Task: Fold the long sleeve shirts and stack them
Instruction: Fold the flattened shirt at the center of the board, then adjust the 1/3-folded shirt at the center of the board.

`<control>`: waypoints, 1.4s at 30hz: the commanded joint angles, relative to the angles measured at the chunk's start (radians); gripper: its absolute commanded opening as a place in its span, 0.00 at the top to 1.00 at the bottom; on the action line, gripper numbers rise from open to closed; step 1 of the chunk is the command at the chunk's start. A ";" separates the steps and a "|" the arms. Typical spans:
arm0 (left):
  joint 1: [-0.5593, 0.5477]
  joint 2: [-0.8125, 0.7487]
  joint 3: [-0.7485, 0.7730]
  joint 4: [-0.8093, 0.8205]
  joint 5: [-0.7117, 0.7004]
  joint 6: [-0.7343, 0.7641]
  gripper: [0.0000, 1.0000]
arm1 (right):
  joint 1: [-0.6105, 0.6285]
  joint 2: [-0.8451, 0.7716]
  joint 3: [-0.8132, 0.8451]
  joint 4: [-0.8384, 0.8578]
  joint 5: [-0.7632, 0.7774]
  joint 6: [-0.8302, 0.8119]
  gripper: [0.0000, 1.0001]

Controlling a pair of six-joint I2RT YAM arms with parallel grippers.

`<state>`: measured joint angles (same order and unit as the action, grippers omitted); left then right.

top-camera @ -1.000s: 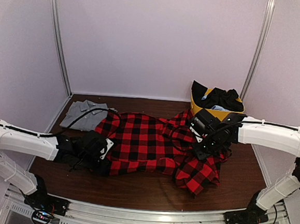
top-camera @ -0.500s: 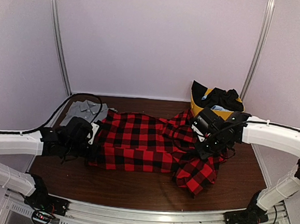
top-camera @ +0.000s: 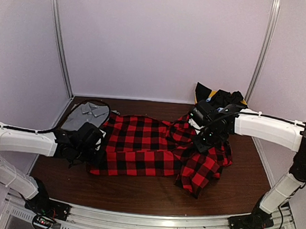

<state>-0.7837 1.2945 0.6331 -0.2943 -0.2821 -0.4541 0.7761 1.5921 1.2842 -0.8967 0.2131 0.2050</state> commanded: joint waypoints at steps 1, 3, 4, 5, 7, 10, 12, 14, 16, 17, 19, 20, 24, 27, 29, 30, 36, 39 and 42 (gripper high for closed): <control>0.016 0.082 0.047 0.053 -0.077 0.020 0.93 | -0.043 0.066 0.041 0.008 0.059 -0.053 1.00; 0.019 0.123 0.067 0.062 -0.105 0.029 0.93 | -0.059 0.101 0.053 0.007 0.074 -0.062 1.00; 0.021 0.142 0.077 0.063 -0.116 0.032 0.93 | -0.066 0.118 0.057 0.006 0.081 -0.066 1.00; 0.022 0.160 0.086 0.064 -0.128 0.037 0.92 | -0.072 0.134 0.059 0.008 0.088 -0.069 0.99; 0.023 0.198 0.104 0.060 -0.149 0.039 0.90 | -0.081 0.162 0.066 0.011 0.101 -0.072 0.97; 0.024 0.237 0.121 0.047 -0.166 0.034 0.87 | -0.092 0.195 0.075 0.026 0.117 -0.075 0.90; 0.024 0.245 0.122 0.038 -0.179 0.022 0.82 | -0.099 0.201 0.078 0.036 0.127 -0.075 0.82; 0.024 0.240 0.119 0.037 -0.187 0.013 0.76 | -0.108 0.197 0.078 0.046 0.132 -0.073 0.73; 0.023 0.225 0.115 0.035 -0.197 0.006 0.71 | -0.114 0.185 0.076 0.054 0.144 -0.070 0.64; 0.024 0.215 0.111 0.035 -0.202 0.003 0.69 | -0.120 0.176 0.076 0.054 0.150 -0.067 0.61; 0.024 0.197 0.108 0.030 -0.214 -0.002 0.66 | -0.127 0.153 0.075 0.051 0.161 -0.057 0.53; 0.024 0.189 0.108 0.028 -0.220 -0.005 0.65 | -0.132 0.139 0.073 0.049 0.167 -0.052 0.49; 0.024 0.145 0.099 0.020 -0.253 -0.023 0.62 | -0.136 0.078 0.047 0.036 0.168 -0.022 0.39; 0.024 0.114 0.089 0.001 -0.291 -0.039 0.60 | -0.137 0.018 -0.013 0.039 0.146 0.014 0.36; 0.024 0.092 0.079 -0.006 -0.314 -0.052 0.58 | -0.138 -0.027 -0.078 0.048 0.124 0.042 0.34; 0.024 0.080 0.073 -0.008 -0.319 -0.054 0.58 | -0.140 -0.053 -0.110 0.056 0.110 0.059 0.34; 0.024 0.041 0.060 0.035 -0.262 -0.057 0.53 | -0.145 -0.215 -0.303 0.139 -0.018 0.167 0.30; 0.023 0.047 0.057 0.061 -0.228 -0.056 0.50 | -0.149 -0.283 -0.383 0.205 -0.102 0.213 0.28; 0.023 0.057 0.056 0.085 -0.187 -0.054 0.46 | -0.162 -0.320 -0.445 0.240 -0.129 0.271 0.26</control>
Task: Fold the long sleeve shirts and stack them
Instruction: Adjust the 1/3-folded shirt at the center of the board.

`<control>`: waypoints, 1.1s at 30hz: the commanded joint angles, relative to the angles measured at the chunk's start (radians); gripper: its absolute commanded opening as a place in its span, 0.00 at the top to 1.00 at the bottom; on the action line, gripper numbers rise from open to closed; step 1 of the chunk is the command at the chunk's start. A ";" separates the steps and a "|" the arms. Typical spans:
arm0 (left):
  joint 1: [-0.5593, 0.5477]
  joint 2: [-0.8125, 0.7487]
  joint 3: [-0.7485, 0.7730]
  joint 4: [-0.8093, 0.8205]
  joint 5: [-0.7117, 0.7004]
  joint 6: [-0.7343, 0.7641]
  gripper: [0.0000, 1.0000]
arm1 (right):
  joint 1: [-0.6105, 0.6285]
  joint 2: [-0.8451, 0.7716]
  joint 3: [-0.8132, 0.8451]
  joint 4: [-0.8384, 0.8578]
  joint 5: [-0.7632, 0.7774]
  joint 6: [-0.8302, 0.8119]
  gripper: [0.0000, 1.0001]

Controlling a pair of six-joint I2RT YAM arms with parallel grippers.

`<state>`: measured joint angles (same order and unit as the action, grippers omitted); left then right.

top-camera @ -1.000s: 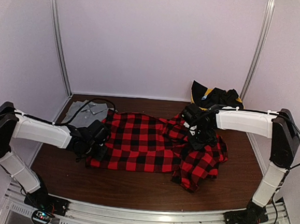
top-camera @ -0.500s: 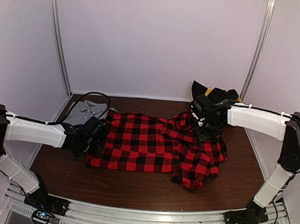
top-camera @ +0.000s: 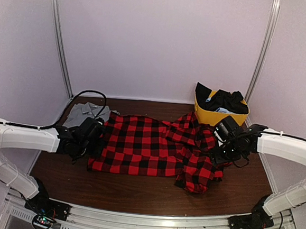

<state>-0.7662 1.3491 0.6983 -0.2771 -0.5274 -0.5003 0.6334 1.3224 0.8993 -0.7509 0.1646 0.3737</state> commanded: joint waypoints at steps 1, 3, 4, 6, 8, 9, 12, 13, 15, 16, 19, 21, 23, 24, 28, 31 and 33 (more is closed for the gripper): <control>0.005 0.004 -0.012 0.075 0.074 -0.007 0.44 | -0.027 -0.059 -0.081 0.114 -0.094 0.117 0.26; 0.005 0.004 -0.021 0.098 0.114 -0.007 0.40 | -0.044 -0.073 -0.121 0.153 -0.126 0.140 0.26; 0.005 0.002 -0.028 0.112 0.136 -0.008 0.38 | -0.052 -0.080 -0.135 0.172 -0.137 0.147 0.27; 0.005 -0.004 -0.044 0.137 0.183 -0.017 0.35 | -0.070 -0.089 -0.155 0.196 -0.155 0.157 0.28; 0.004 -0.012 -0.060 0.167 0.228 -0.029 0.32 | -0.077 -0.103 -0.168 0.195 -0.150 0.171 0.29; 0.004 -0.017 -0.071 0.182 0.245 -0.033 0.32 | -0.083 -0.117 -0.181 0.198 -0.151 0.179 0.29; 0.003 -0.026 -0.090 0.216 0.277 -0.044 0.31 | -0.108 -0.170 -0.228 0.215 -0.163 0.201 0.33; 0.002 -0.026 -0.092 0.222 0.282 -0.046 0.30 | -0.116 -0.191 -0.241 0.216 -0.163 0.207 0.34; 0.002 -0.020 -0.090 0.226 0.290 -0.047 0.31 | -0.125 -0.222 -0.263 0.225 -0.197 0.219 0.37; 0.001 -0.016 -0.088 0.226 0.291 -0.046 0.31 | -0.127 -0.230 -0.268 0.228 -0.213 0.223 0.38; -0.004 -0.005 -0.084 0.228 0.295 -0.045 0.31 | -0.132 -0.244 -0.287 0.225 -0.205 0.250 0.42; -0.007 -0.002 -0.085 0.232 0.301 -0.047 0.31 | -0.135 -0.247 -0.310 0.233 -0.212 0.266 0.46; -0.010 0.003 -0.087 0.237 0.307 -0.050 0.31 | -0.135 -0.251 -0.336 0.251 -0.229 0.277 0.49; -0.011 0.006 -0.089 0.239 0.309 -0.051 0.31 | -0.135 -0.254 -0.346 0.255 -0.230 0.283 0.50; -0.016 0.018 -0.089 0.241 0.315 -0.052 0.31 | -0.135 -0.273 -0.358 0.259 -0.219 0.301 0.52; -0.018 0.026 -0.089 0.244 0.315 -0.052 0.31 | -0.136 -0.271 -0.377 0.280 -0.239 0.304 0.53; -0.019 0.032 -0.088 0.249 0.317 -0.052 0.31 | -0.135 -0.262 -0.391 0.307 -0.264 0.302 0.54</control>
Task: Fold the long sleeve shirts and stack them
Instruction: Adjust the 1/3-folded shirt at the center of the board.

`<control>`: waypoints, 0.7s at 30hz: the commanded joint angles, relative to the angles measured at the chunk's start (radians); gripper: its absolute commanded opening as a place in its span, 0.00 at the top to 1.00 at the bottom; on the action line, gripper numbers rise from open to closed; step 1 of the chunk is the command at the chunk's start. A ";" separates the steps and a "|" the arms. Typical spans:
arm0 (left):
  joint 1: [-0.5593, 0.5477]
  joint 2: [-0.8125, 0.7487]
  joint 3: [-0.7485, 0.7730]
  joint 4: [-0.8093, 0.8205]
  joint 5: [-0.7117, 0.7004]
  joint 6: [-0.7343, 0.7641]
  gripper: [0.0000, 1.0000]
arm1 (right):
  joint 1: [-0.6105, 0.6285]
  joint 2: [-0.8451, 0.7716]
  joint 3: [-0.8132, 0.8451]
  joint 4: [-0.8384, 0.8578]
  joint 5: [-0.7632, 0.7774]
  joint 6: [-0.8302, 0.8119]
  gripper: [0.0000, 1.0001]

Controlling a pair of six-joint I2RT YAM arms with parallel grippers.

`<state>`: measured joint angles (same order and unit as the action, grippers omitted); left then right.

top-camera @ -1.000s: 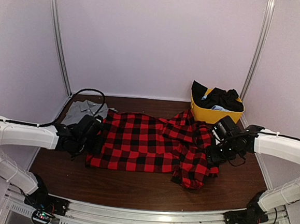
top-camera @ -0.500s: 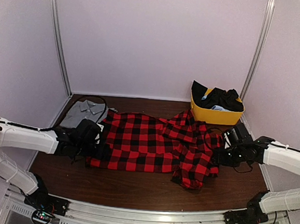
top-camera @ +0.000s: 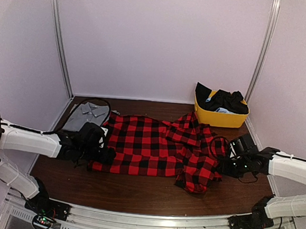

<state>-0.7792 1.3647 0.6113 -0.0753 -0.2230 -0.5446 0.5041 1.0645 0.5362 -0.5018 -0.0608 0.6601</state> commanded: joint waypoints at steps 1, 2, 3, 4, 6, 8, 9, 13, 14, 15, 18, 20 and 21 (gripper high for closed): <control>-0.006 0.021 -0.001 0.049 0.014 -0.008 0.31 | -0.005 0.000 -0.032 0.070 -0.050 0.013 0.54; -0.006 0.024 0.000 0.049 0.014 -0.008 0.31 | -0.006 0.005 -0.037 0.082 -0.064 0.013 0.54; -0.007 0.027 0.000 0.049 0.013 -0.008 0.31 | -0.005 0.008 -0.040 0.093 -0.072 0.013 0.55; -0.008 0.030 -0.002 0.049 0.012 -0.010 0.31 | -0.006 0.014 -0.042 0.100 -0.076 0.011 0.55; -0.006 0.035 -0.007 0.050 0.005 -0.011 0.31 | -0.005 0.027 -0.045 0.105 -0.077 0.006 0.56; -0.008 0.040 -0.015 0.050 0.001 -0.015 0.31 | -0.005 0.038 -0.050 0.115 -0.076 0.004 0.57; -0.008 0.043 -0.018 0.051 0.002 -0.016 0.31 | -0.005 0.042 -0.055 0.121 -0.077 0.005 0.58; -0.008 0.051 -0.029 0.058 0.006 -0.021 0.31 | -0.006 0.048 -0.061 0.143 -0.084 0.003 0.66; -0.008 0.053 -0.032 0.059 0.006 -0.021 0.31 | -0.006 0.044 -0.058 0.141 -0.081 0.001 0.70; -0.008 0.054 -0.035 0.061 0.005 -0.021 0.31 | -0.006 0.041 -0.049 0.138 -0.078 -0.002 0.74; -0.008 0.064 -0.045 0.061 0.002 -0.021 0.31 | -0.006 0.029 -0.025 0.123 -0.051 -0.010 0.89; -0.008 0.071 -0.057 0.061 -0.006 -0.026 0.31 | -0.006 0.030 -0.003 0.104 -0.029 -0.020 0.98; -0.008 0.074 -0.064 0.061 -0.011 -0.031 0.31 | -0.007 0.034 0.010 0.093 -0.015 -0.026 1.00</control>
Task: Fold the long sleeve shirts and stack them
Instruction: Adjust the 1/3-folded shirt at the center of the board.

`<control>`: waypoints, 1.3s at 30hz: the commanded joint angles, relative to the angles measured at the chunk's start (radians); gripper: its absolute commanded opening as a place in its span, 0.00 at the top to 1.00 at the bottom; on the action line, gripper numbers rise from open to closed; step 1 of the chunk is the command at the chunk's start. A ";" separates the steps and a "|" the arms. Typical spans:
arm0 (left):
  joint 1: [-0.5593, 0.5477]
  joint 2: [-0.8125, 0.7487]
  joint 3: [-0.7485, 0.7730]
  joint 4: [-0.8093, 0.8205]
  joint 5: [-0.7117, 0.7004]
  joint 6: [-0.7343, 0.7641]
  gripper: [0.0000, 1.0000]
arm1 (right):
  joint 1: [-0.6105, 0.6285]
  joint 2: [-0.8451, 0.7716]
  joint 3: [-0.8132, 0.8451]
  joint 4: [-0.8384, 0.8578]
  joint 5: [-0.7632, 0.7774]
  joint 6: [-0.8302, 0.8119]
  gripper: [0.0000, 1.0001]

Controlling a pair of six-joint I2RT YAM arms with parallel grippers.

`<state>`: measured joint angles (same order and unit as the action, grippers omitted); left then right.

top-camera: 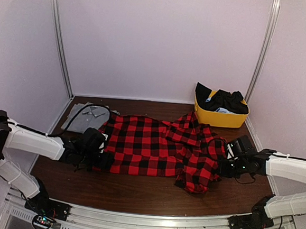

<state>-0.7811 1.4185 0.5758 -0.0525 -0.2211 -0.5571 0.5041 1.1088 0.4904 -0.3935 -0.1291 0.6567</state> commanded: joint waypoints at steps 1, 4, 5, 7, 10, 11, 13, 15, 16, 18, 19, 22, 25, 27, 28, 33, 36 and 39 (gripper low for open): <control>-0.006 0.025 -0.037 0.038 -0.018 -0.022 0.31 | -0.008 -0.005 0.069 -0.026 0.068 -0.032 1.00; -0.006 0.037 -0.058 0.039 -0.029 -0.036 0.31 | -0.020 0.018 0.117 -0.071 0.112 -0.063 1.00; -0.006 0.044 -0.065 0.037 -0.034 -0.039 0.31 | -0.025 0.023 0.134 -0.086 0.123 -0.072 1.00; -0.007 0.057 -0.075 0.034 -0.047 -0.046 0.31 | -0.032 0.029 0.164 -0.113 0.161 -0.090 1.00; -0.006 0.087 -0.084 0.027 -0.071 -0.061 0.31 | -0.051 0.036 0.203 -0.148 0.195 -0.115 1.00; -0.007 0.095 -0.086 0.025 -0.079 -0.066 0.31 | -0.058 0.038 0.213 -0.156 0.201 -0.122 1.00; -0.007 0.108 -0.090 0.025 -0.092 -0.079 0.31 | -0.071 0.042 0.225 -0.165 0.211 -0.131 1.00; -0.007 0.112 -0.094 0.025 -0.105 -0.087 0.31 | -0.084 0.048 0.233 -0.172 0.220 -0.137 1.00; -0.007 0.110 -0.095 0.024 -0.110 -0.090 0.31 | -0.090 0.052 0.235 -0.175 0.226 -0.138 1.00; -0.007 0.103 -0.096 0.022 -0.114 -0.095 0.31 | -0.097 0.065 0.240 -0.179 0.236 -0.143 1.00; -0.007 0.097 -0.096 0.019 -0.114 -0.095 0.31 | -0.100 0.071 0.241 -0.179 0.240 -0.143 1.00; -0.008 0.075 -0.095 0.014 -0.108 -0.089 0.31 | -0.103 0.097 0.241 -0.177 0.245 -0.143 1.00; -0.022 0.046 -0.094 0.014 -0.101 -0.075 0.31 | -0.102 0.115 0.233 -0.162 0.232 -0.143 0.97; -0.033 0.029 -0.092 0.010 -0.096 -0.069 0.31 | -0.103 0.122 0.228 -0.149 0.227 -0.142 0.89; -0.039 0.022 -0.091 0.004 -0.094 -0.069 0.31 | -0.102 0.124 0.228 -0.146 0.223 -0.141 0.85; -0.053 -0.018 -0.092 -0.033 -0.101 -0.079 0.31 | -0.102 0.104 0.232 -0.154 0.224 -0.142 0.62; -0.054 -0.040 -0.095 -0.046 -0.110 -0.079 0.30 | -0.092 0.059 0.233 -0.153 0.197 -0.145 0.59; -0.054 -0.055 -0.084 -0.052 -0.115 -0.078 0.30 | -0.061 0.017 0.220 -0.150 0.134 -0.127 0.56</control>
<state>-0.8322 1.3941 0.4927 -0.0788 -0.3222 -0.6239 0.4145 1.1885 0.7113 -0.5438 0.0555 0.5205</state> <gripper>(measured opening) 0.696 0.424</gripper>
